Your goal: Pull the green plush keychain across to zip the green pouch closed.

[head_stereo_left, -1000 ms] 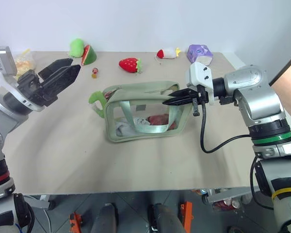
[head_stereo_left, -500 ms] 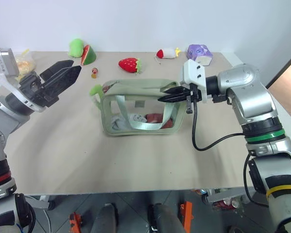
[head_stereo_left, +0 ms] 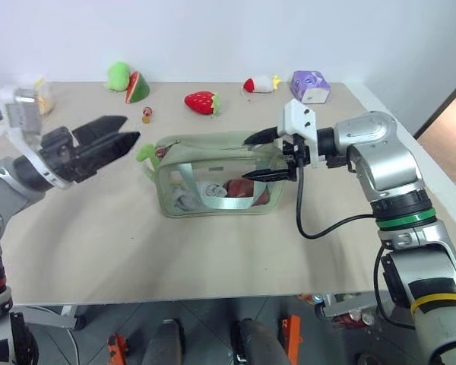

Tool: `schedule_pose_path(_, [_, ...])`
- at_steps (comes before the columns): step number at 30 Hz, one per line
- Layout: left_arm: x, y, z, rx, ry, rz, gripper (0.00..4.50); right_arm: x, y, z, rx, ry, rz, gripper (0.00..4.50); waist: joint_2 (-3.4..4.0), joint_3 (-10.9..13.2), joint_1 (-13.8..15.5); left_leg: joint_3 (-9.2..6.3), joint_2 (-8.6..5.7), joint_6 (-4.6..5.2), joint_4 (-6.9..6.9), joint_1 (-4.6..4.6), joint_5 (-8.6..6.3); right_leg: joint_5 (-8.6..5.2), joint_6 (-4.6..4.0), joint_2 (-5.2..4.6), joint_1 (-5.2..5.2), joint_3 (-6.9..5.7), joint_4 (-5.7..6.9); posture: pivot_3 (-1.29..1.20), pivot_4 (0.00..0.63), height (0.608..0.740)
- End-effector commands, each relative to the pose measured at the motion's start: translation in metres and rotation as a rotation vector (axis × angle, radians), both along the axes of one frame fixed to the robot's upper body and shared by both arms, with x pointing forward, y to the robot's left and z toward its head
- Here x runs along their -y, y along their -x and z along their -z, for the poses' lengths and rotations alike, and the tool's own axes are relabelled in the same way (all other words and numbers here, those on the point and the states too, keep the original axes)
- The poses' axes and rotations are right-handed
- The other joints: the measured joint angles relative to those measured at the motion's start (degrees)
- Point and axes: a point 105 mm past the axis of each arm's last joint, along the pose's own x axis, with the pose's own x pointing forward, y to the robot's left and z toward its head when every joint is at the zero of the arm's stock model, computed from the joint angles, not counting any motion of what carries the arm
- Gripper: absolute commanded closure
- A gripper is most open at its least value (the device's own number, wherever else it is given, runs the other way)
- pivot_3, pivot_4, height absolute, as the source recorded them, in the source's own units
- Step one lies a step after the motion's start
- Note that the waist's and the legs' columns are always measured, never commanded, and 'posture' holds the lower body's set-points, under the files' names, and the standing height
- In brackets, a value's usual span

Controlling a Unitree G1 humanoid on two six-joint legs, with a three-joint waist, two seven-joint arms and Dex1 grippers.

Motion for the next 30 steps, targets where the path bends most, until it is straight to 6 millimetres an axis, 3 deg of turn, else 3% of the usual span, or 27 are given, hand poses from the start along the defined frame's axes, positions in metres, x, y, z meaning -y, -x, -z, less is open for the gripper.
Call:
schedule_pose_path(1, [0.001,0.003,-0.003,0.034,-0.067,0.009,0.0,0.016,0.017,-0.044,0.078,-0.107,-0.022,0.67,0.0,0.0,0.13,0.0,0.0,0.0,-0.01,-0.01,0.0,-0.04,-0.01,0.0,0.0,0.0,0.0,0.0,0.15,0.74])
schedule_pose_path(5, [0.0,0.002,0.002,0.016,-0.112,0.02,0.0,0.044,0.019,-0.049,0.094,-0.096,0.06,0.67,0.0,0.0,0.11,0.01,0.0,-0.01,-0.1,0.0,-0.01,-0.12,-0.05,0.0,-0.02,0.0,-0.01,0.0,0.15,0.74])
schedule_pose_path(8, [0.0,0.002,0.007,0.005,-0.149,0.024,0.0,0.064,0.019,-0.041,0.085,-0.056,0.137,0.67,0.0,0.0,0.11,0.01,0.01,-0.01,-0.13,0.0,-0.01,-0.16,-0.1,0.0,-0.06,-0.02,-0.01,0.0,0.15,0.74])
schedule_pose_path(12, [-0.008,0.003,0.013,-0.015,-0.17,0.006,0.0,0.076,0.02,-0.027,0.051,-0.034,0.184,0.67,0.0,0.0,-0.15,0.05,0.02,-0.01,-0.14,0.03,-0.01,-0.16,-0.13,0.0,-0.08,0.01,0.0,0.0,0.15,0.74])
schedule_pose_path(18, [-0.025,0.003,0.019,-0.05,-0.128,-0.056,0.0,0.073,0.011,0.001,-0.025,-0.037,0.221,0.67,0.01,0.01,-0.41,0.1,0.11,-0.01,-0.14,0.04,-0.01,-0.14,-0.15,0.04,-0.13,0.02,0.01,0.0,0.15,0.74])
schedule_pose_path(29, [-0.034,0.006,0.032,-0.089,-0.106,-0.118,0.0,0.057,-0.004,0.018,-0.097,-0.065,0.212,0.67,0.01,0.01,-0.38,0.1,0.1,-0.01,-0.14,0.0,-0.01,-0.14,-0.15,0.04,-0.12,0.02,0.01,0.0,0.15,0.74])
schedule_pose_path(30, [-0.034,0.006,0.033,-0.092,-0.103,-0.121,0.0,0.056,-0.005,0.019,-0.1,-0.064,0.21,1.06,0.01,0.01,-0.38,0.1,0.1,-0.01,-0.14,0.0,-0.01,-0.14,-0.14,0.04,-0.12,0.02,0.01,0.0,0.15,0.74])
